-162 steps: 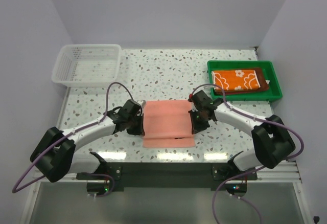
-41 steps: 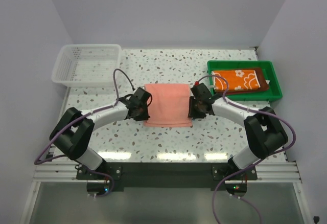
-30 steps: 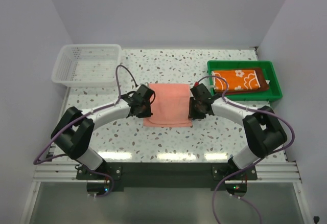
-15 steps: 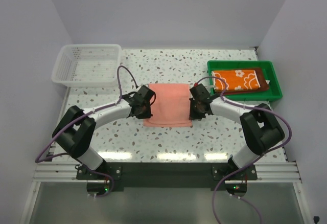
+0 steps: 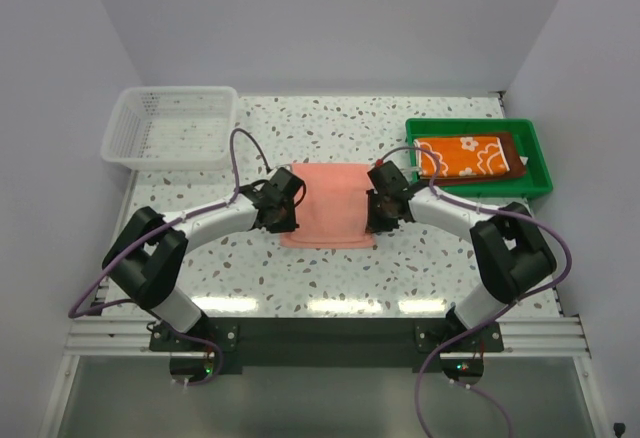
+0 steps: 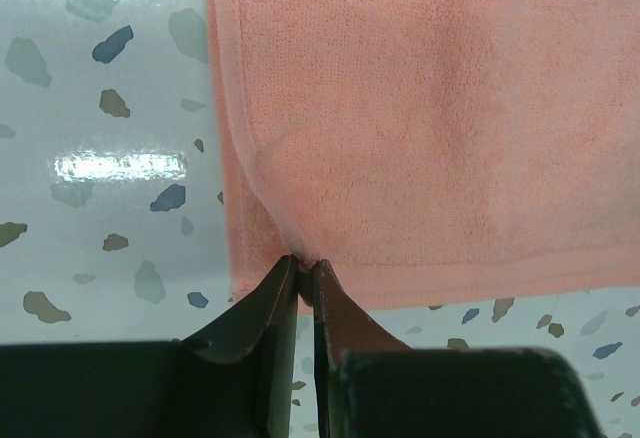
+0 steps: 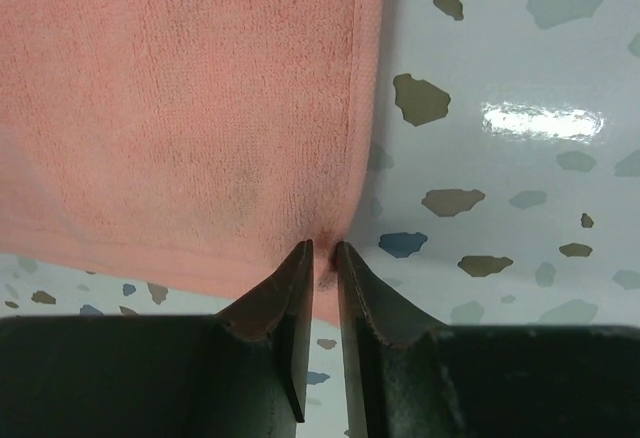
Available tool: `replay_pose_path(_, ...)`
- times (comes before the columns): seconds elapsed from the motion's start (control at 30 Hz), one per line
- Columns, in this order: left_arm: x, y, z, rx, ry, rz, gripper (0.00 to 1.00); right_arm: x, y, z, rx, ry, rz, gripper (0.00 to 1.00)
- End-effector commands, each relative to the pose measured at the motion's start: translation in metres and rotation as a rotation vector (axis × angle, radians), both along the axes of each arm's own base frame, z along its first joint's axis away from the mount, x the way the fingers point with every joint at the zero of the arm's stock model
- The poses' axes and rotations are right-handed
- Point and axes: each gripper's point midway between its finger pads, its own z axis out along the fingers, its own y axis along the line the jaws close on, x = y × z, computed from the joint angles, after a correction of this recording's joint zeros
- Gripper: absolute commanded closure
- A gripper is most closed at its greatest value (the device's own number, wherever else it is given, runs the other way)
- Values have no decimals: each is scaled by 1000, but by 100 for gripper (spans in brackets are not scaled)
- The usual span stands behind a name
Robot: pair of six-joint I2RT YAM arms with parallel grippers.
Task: Fold and stack the towels
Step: Fold the towel
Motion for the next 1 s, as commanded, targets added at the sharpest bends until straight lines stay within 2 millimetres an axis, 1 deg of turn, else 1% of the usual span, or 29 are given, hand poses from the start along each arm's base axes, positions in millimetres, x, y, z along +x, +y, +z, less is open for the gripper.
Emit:
replay_pose_path(0.0, 7, -3, 6, 11, -28, -9, 93, 6, 11, 20, 32, -29, 9, 80)
replay_pose_path(0.17, 7, -4, 5, 8, -28, -13, 93, 4, 7, 20, -10, -17, 17, 78)
replay_pose_path(0.27, 7, -6, 4, 4, -27, -17, 93, 2, 6, 15, -25, 3, 13, 78)
replay_pose_path(0.33, 6, -6, 5, 3, -26, -19, 93, 0, 2, 12, -55, 14, 7, 78)
replay_pose_path(0.37, 6, -6, 4, 5, -26, -18, 93, 1, -3, 11, -90, 5, -5, 77)
replay_pose_path(0.43, 6, -6, 5, 2, -29, -18, 93, -1, -10, 11, -131, 8, -14, 75)
replay_pose_path(0.5, 6, -7, 7, -2, -32, -21, 93, -1, -12, 13, -134, 3, -35, 75)
replay_pose_path(0.6, 6, -9, 9, -8, -36, -27, 93, -3, -8, 15, -106, 7, -58, 75)
replay_pose_path(0.7, 5, -11, 9, -16, -37, -35, 93, -7, -3, 12, -98, 20, -72, 75)
replay_pose_path(0.97, 5, -14, 10, -29, -38, -52, 93, -6, -1, 2, -76, 22, -124, 75)
